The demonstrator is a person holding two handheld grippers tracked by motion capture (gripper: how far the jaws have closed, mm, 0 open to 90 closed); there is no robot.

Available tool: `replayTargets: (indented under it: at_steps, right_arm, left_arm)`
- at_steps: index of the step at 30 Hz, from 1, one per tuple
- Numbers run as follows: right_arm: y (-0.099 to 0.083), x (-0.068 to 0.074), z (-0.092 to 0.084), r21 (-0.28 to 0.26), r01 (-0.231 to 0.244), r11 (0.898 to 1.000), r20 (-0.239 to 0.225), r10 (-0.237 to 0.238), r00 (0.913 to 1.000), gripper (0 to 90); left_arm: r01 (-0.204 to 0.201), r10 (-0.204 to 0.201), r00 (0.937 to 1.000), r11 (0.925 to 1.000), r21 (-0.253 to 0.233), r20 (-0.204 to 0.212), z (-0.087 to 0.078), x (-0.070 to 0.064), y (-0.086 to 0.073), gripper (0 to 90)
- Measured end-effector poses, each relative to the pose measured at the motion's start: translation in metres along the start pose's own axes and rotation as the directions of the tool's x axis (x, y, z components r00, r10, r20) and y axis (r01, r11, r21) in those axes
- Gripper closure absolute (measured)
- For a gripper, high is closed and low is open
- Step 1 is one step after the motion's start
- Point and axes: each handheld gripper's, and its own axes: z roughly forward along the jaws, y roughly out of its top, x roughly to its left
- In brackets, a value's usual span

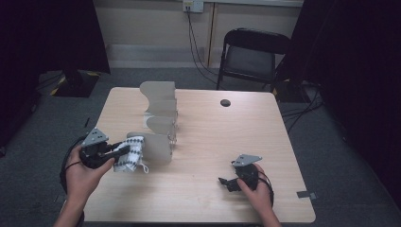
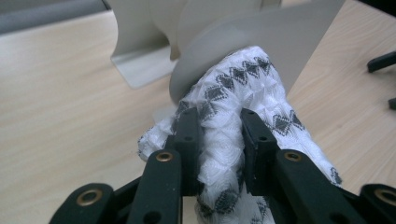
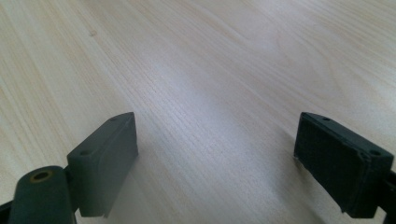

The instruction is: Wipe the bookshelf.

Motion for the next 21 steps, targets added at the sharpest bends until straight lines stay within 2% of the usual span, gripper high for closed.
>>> replayTargets:
  at_steps: [10, 11, 13, 21]
  right_arm:
    - [0.000, 0.000, 0.000, 0.000, 0.000, 1.000, -0.001, 0.000, 1.0000, 12.5]
    - [0.000, 0.000, 0.000, -0.001, 0.000, 1.000, 0.000, 0.000, 1.0000, 12.5]
    - [0.000, 0.000, 0.000, -0.001, 0.001, 1.000, 0.000, -0.001, 1.0000, 12.5]
    - [0.000, 0.000, 0.000, 0.000, 0.000, 1.000, 0.000, 0.000, 1.0000, 12.5]
  left_arm:
    - [-0.002, 0.002, 1.0000, 0.9962, 0.087, -0.003, 0.035, 0.004, -0.035, 71.6]
    - [0.010, -0.010, 0.9999, 0.9954, 0.095, -0.001, 0.041, 0.005, -0.040, 71.6]
    - [0.006, -0.005, 1.0000, 0.9938, 0.111, -0.005, 0.045, 0.006, -0.044, 71.6]
    - [0.023, -0.023, 0.9997, 0.9927, 0.119, 0.005, 0.052, 0.007, -0.055, 71.7]
